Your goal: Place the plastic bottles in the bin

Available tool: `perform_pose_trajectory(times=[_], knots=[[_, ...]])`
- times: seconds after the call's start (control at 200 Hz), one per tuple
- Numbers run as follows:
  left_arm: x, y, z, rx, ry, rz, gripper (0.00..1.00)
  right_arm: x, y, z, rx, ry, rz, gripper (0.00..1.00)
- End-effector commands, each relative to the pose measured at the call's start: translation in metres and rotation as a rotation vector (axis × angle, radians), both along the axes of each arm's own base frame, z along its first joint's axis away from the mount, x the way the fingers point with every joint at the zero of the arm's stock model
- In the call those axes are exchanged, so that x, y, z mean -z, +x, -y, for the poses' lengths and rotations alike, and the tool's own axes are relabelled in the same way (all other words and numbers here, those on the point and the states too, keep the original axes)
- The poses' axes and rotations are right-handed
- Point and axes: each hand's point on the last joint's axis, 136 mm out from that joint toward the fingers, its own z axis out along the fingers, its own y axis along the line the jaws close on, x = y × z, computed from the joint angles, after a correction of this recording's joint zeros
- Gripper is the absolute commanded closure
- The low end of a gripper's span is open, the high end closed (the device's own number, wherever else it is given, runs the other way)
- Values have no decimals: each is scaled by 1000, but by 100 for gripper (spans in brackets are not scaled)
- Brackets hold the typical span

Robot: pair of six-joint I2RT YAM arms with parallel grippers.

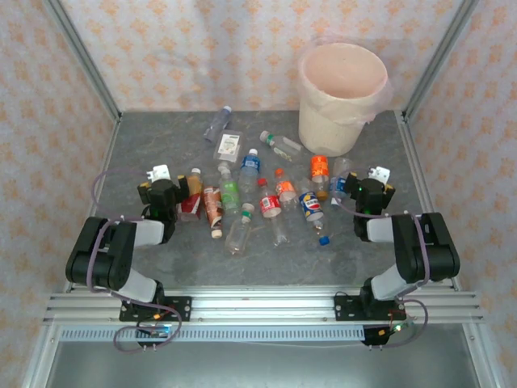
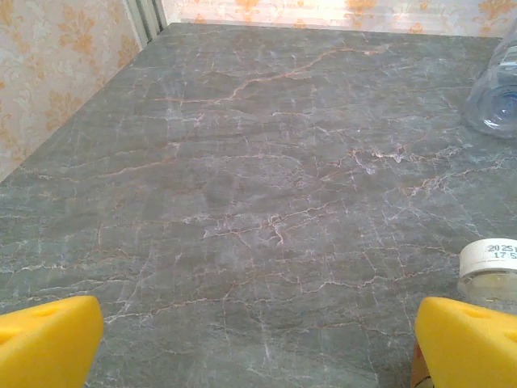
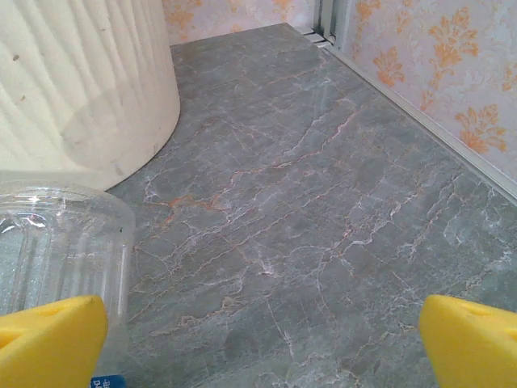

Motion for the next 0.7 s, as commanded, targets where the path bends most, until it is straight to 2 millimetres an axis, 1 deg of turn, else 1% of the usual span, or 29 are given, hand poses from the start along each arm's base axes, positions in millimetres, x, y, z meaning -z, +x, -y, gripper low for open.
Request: perform_pose_trajectory(times=[0.0,0.095,0.696], knots=[[-10,2,-4,-27,25,35,0,-3,2,-5,-25,3,14,1],[-10,2,-4,-26,25,34,0,-2,5,-12,-72,5,5,1],[-11,2,-4,-26,24,35,0,-1,6,-11,-78,16,1,1]])
